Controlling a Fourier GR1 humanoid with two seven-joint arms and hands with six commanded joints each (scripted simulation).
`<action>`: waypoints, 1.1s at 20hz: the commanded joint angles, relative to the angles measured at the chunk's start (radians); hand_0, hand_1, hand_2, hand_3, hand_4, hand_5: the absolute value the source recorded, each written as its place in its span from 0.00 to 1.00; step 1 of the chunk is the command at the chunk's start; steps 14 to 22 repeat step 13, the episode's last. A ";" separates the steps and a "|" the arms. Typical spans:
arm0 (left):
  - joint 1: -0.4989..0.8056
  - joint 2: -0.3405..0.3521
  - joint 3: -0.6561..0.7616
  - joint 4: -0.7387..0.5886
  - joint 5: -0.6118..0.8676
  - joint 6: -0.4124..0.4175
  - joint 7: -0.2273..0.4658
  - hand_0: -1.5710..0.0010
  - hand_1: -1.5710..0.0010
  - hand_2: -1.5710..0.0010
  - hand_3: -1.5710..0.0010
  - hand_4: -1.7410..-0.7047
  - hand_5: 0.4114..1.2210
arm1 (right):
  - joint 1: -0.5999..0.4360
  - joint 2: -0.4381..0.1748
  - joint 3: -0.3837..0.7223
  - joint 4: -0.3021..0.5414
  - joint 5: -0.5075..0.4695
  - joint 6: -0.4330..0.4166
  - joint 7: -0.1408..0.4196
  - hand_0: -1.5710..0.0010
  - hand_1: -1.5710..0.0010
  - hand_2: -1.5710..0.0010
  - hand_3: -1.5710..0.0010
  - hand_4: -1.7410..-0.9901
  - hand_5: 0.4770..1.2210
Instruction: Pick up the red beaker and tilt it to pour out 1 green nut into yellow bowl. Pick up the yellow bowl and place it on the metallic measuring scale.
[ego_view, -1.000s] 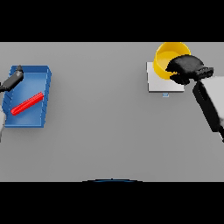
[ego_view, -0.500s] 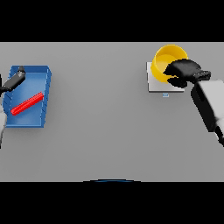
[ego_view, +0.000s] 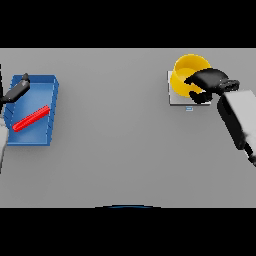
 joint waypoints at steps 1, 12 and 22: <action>0.002 0.002 0.002 0.005 -0.001 0.002 0.001 1.00 1.00 1.00 1.00 0.98 0.31 | -0.006 0.006 0.007 0.004 0.007 -0.008 -0.011 0.79 0.82 0.76 0.68 0.24 0.58; -0.008 0.002 -0.001 0.018 -0.007 0.002 0.004 1.00 1.00 1.00 1.00 0.98 0.31 | -0.011 0.008 -0.007 0.038 -0.002 -0.007 -0.007 0.98 0.98 0.98 0.89 0.33 0.37; -0.005 0.000 -0.002 0.010 -0.002 -0.002 -0.005 1.00 1.00 1.00 1.00 0.98 0.31 | -0.003 0.009 -0.009 0.037 -0.005 -0.007 -0.009 0.99 0.99 0.98 0.91 0.35 0.35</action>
